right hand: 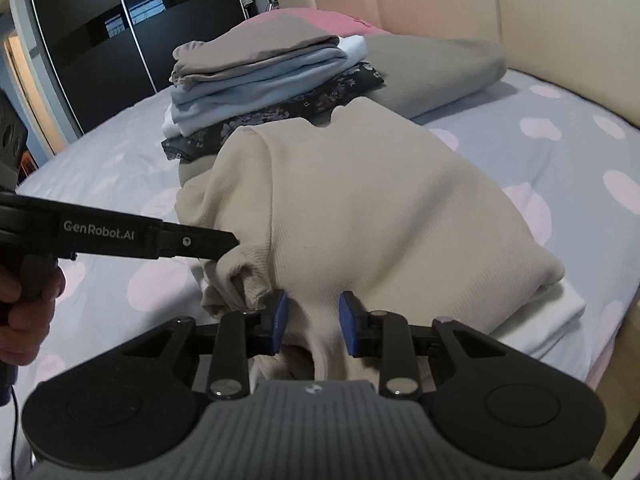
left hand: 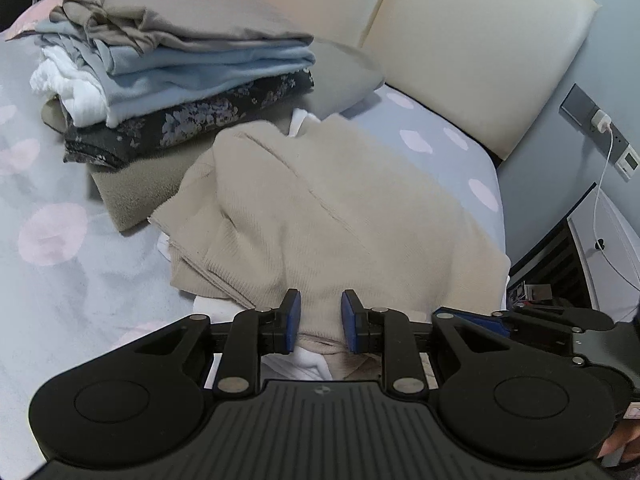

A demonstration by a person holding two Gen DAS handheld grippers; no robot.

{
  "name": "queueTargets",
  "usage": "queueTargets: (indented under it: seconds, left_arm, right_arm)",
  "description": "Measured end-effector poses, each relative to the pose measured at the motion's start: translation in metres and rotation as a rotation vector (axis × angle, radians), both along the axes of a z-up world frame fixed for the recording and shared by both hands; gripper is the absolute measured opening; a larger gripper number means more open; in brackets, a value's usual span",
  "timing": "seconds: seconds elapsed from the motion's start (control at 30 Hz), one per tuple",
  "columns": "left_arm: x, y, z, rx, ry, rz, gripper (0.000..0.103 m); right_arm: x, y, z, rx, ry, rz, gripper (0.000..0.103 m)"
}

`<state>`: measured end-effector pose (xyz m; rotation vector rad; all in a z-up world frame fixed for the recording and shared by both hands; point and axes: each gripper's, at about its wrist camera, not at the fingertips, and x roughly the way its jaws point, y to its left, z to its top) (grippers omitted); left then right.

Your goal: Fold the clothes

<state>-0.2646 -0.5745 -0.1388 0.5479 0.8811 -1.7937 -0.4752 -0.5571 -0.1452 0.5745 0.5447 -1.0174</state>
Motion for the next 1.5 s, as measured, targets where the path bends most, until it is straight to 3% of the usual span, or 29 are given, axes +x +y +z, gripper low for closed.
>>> queueTargets:
  seconds: [0.13, 0.23, 0.33, 0.4, 0.47, 0.53, 0.6, 0.83, 0.93, 0.97, 1.07, 1.23, 1.3, 1.33, 1.4, 1.47, 1.5]
  left_arm:
    - [0.006, 0.013, 0.015, -0.053, 0.009, 0.013, 0.022]
    - [0.007, 0.030, 0.025, -0.099, -0.049, 0.004, 0.025]
    - [0.008, 0.052, 0.037, -0.149, -0.118, 0.012, 0.031]
    - [0.009, 0.064, 0.045, -0.177, -0.131, 0.033, 0.041]
    - [0.010, 0.069, 0.051, -0.181, -0.104, 0.036, 0.043]
    - [0.008, 0.064, 0.055, -0.169, -0.066, 0.023, 0.043]
    - [0.002, 0.055, 0.058, -0.165, -0.062, 0.010, 0.042]
    - [-0.026, 0.017, 0.055, -0.152, -0.071, -0.047, 0.042]
    - [-0.033, -0.002, 0.040, -0.099, -0.074, -0.057, 0.039]
    - [-0.035, -0.008, 0.033, -0.073, -0.081, -0.060, 0.033]
    - [-0.036, -0.016, 0.016, -0.014, -0.082, -0.063, 0.032]
    - [-0.033, -0.014, 0.009, -0.018, -0.084, -0.082, 0.032]
    - [-0.031, -0.015, 0.008, -0.008, -0.081, -0.085, 0.032]
    - [-0.030, -0.015, 0.008, -0.001, -0.079, -0.086, 0.032]
    - [-0.030, -0.017, 0.007, -0.001, -0.096, -0.096, 0.032]
    - [-0.030, -0.017, 0.006, -0.004, -0.107, -0.099, 0.032]
    - [-0.028, -0.016, 0.007, 0.000, -0.098, -0.092, 0.032]
  right_arm:
    - [-0.011, 0.022, 0.019, -0.050, -0.035, -0.091, 0.036]
    - [-0.024, 0.041, 0.032, -0.093, -0.056, -0.195, 0.039]
    - [-0.032, 0.058, 0.040, -0.104, -0.019, -0.267, 0.042]
    - [-0.036, 0.065, 0.045, -0.124, -0.001, -0.301, 0.045]
    - [-0.041, 0.068, 0.050, -0.148, 0.005, -0.329, 0.044]
    - [-0.050, 0.058, 0.054, -0.163, -0.003, -0.365, 0.043]
    - [-0.060, 0.043, 0.054, -0.158, 0.019, -0.401, 0.033]
    - [-0.086, 0.012, 0.022, -0.139, 0.190, -0.390, 0.033]
    - [-0.094, 0.000, 0.004, -0.093, 0.165, -0.367, 0.033]
    - [-0.096, -0.005, -0.001, -0.083, 0.153, -0.366, 0.033]
    - [-0.097, -0.013, -0.005, -0.079, 0.074, -0.347, 0.034]
    - [-0.094, -0.017, -0.005, -0.084, -0.029, -0.335, 0.033]
    - [-0.093, -0.020, -0.010, -0.059, -0.017, -0.353, 0.011]
    - [-0.095, -0.020, -0.012, -0.050, -0.015, -0.360, 0.006]
    - [-0.098, -0.018, -0.014, -0.051, -0.009, -0.369, 0.005]
    - [-0.100, -0.011, -0.014, -0.074, 0.096, -0.437, 0.000]
    - [-0.107, -0.006, -0.014, -0.069, 0.100, -0.456, 0.000]
